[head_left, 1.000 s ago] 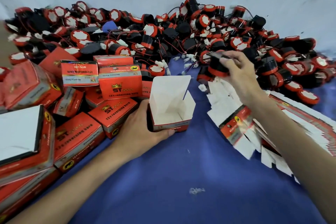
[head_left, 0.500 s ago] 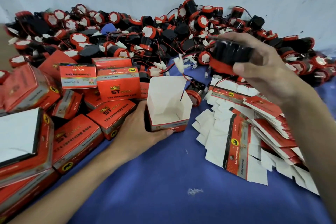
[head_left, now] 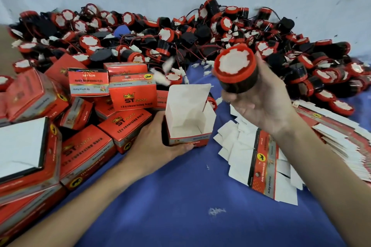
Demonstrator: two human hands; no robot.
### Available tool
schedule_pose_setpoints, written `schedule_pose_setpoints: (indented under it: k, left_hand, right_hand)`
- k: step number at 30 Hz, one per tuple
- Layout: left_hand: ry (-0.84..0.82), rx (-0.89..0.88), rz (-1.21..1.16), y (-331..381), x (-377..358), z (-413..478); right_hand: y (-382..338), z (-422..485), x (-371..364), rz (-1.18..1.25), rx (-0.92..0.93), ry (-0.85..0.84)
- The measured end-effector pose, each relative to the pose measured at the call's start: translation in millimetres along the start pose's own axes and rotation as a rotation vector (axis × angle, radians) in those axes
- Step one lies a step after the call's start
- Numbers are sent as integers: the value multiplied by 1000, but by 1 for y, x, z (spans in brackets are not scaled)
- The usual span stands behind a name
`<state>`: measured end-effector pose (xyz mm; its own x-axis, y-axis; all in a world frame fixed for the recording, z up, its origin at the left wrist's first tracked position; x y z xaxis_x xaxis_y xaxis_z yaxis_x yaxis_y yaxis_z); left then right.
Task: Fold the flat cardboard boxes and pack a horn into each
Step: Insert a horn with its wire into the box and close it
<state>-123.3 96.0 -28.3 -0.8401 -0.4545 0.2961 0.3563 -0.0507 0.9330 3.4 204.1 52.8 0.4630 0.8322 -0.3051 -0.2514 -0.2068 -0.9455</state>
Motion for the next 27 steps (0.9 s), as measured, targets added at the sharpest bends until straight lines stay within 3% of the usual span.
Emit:
schedule_pose_setpoints:
  k: [2,4,7,10,16,19,22,27]
  left_hand:
    - [1,0,4,0,0,0]
    - [1,0,0,0,0,0]
    - [3,-3,-1,0,0,0]
    - [0,-5,0,0,-1,0]
    - [-13,-17,13,1,-1,1]
    - [-16,-22,40,1,-1,1]
    - [-19,2,48,-1,0,1]
    - [-48,23,21,-3,-1,1]
  right_hand:
    - [0,-2,-14,101,22,-153]
    - [0,-2,-20,-17,57,-212]
    - [8,1,-19,-236,48,-116]
    - [10,1,-25,-304,68,-85]
    - [-4,-6,-45,-1113,370,-38]
    - [0,-8,-50,-1335,521,-35]
    - [-2,-8,-45,-1421,597,-13]
    - [-9,-5,-30,-1296,498,-6]
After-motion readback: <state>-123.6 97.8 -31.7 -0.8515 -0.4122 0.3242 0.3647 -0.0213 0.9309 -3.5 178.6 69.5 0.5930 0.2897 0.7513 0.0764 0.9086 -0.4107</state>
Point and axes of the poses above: each hand's wrist, its own z-axis towards the middle knuckle, its own x-axis out of the back of the hand, y = z × x, the point moved 9 cm from there along z, towards the middle knuckle, and after that the axes turned 13 degrees about -z, right-handed, at the moved point
